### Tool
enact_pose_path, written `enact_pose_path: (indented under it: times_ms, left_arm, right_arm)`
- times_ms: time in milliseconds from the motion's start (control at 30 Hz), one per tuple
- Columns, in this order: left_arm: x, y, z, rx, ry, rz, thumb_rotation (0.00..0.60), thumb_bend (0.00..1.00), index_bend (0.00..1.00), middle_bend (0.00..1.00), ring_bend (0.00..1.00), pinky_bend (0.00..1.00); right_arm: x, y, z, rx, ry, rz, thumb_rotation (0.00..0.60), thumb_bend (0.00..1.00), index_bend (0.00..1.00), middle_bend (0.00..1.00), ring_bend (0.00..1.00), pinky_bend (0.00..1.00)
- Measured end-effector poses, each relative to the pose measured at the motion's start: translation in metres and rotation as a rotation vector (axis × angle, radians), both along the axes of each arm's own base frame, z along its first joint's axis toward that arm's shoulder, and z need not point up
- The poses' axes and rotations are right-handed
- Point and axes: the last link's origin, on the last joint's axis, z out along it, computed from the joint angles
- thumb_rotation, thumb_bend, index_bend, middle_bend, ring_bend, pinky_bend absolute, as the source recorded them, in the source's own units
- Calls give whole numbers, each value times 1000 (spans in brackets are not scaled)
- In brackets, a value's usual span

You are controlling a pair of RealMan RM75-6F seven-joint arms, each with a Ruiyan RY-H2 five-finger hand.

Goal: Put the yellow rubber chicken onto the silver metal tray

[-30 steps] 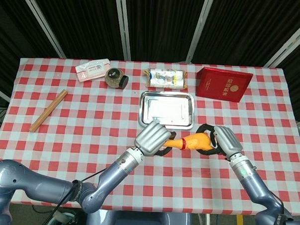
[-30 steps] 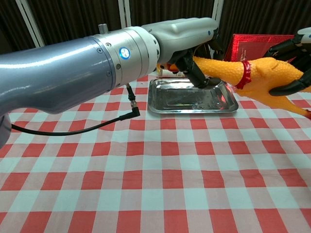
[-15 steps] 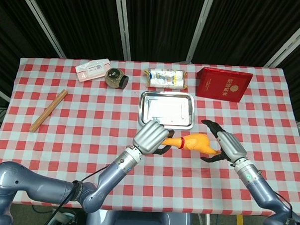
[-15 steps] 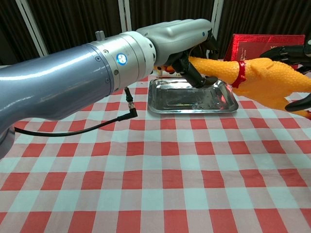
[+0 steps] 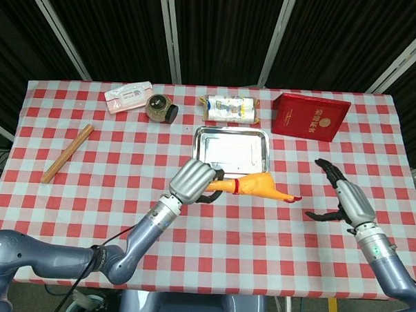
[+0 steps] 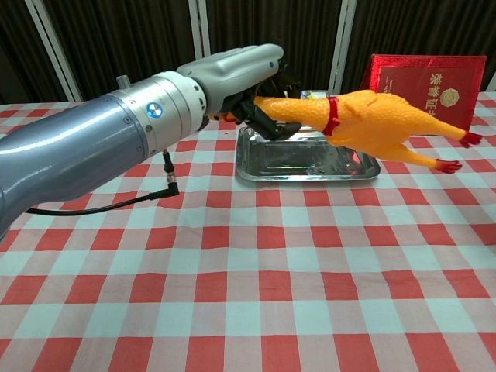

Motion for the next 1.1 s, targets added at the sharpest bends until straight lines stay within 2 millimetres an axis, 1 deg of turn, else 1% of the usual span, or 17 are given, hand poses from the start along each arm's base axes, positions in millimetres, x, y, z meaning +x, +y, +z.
enact_pose_path:
  times_ms: [200,333,433,567,667,767,967,1100]
  left_arm:
    - [-24,18,-6,16,-40,43,600,774,635,677,582,643]
    - [-39,32,-12,33,-54,83,600,769,631,674,582,642]
    - [-49,46,-18,35,-62,134,600,767,625,669,579,639]
    - [-58,66,-32,7,-66,230,600,748,616,661,574,621]
    - [-58,72,-44,-28,-79,287,600,741,611,654,569,612]
    - [-56,76,-50,-42,-94,324,600,739,608,651,566,597]
    - [-51,86,-57,-45,-120,375,600,735,606,650,564,596]
    - [-44,92,-59,-40,-163,411,600,698,585,633,547,574]
  right_arm:
    - [-12,4,10,-27,-4,-25,594,129,0,21,0,179]
    - [-18,7,13,-31,0,-35,593,129,0,21,0,179]
    - [-22,9,14,-29,6,-43,593,129,0,21,0,179]
    - [-24,11,15,-23,7,-42,594,129,0,21,0,179]
    - [-25,12,17,-22,13,-44,593,129,0,21,0,179]
    - [-27,12,18,-22,14,-50,592,129,0,21,0,179]
    - [-31,12,23,-29,19,-61,591,128,0,21,0,179]
    - [-34,13,25,-32,19,-72,594,129,0,21,0,179]
